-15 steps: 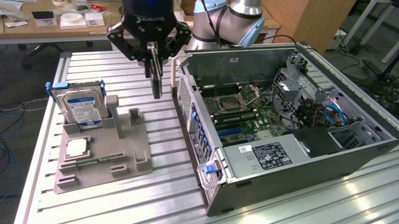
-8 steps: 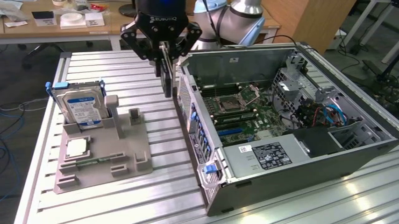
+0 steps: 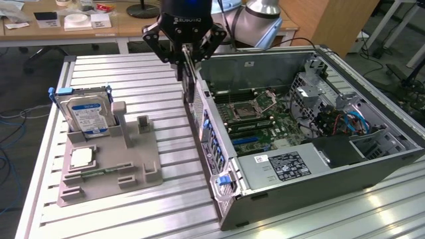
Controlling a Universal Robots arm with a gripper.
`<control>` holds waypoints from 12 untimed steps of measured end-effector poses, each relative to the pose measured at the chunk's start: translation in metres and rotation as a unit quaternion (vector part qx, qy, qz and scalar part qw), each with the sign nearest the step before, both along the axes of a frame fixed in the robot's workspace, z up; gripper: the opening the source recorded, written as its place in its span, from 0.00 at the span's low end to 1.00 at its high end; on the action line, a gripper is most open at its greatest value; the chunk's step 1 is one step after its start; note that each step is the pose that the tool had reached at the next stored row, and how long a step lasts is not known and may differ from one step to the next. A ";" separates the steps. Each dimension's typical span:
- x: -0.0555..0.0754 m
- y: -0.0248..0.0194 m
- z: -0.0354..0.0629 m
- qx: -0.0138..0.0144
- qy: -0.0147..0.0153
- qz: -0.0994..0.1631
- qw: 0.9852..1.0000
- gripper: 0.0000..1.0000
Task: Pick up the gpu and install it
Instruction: 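Pick up the gpu and move the gpu toward the slot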
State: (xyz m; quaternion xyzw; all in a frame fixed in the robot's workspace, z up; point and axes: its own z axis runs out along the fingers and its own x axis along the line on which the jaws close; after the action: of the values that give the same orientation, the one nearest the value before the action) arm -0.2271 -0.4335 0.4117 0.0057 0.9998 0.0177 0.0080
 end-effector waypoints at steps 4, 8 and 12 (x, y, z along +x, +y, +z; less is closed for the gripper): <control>0.010 0.0000 0.0000 0.000 0.000 0.000 1.000 0.28; 0.022 0.0000 0.0000 0.000 0.000 0.000 1.000 0.28; 0.034 0.0000 0.0000 0.000 0.000 0.000 1.000 0.28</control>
State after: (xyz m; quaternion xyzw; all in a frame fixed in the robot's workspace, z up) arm -0.1928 -0.4335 0.4117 0.0057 0.9998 0.0177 0.0080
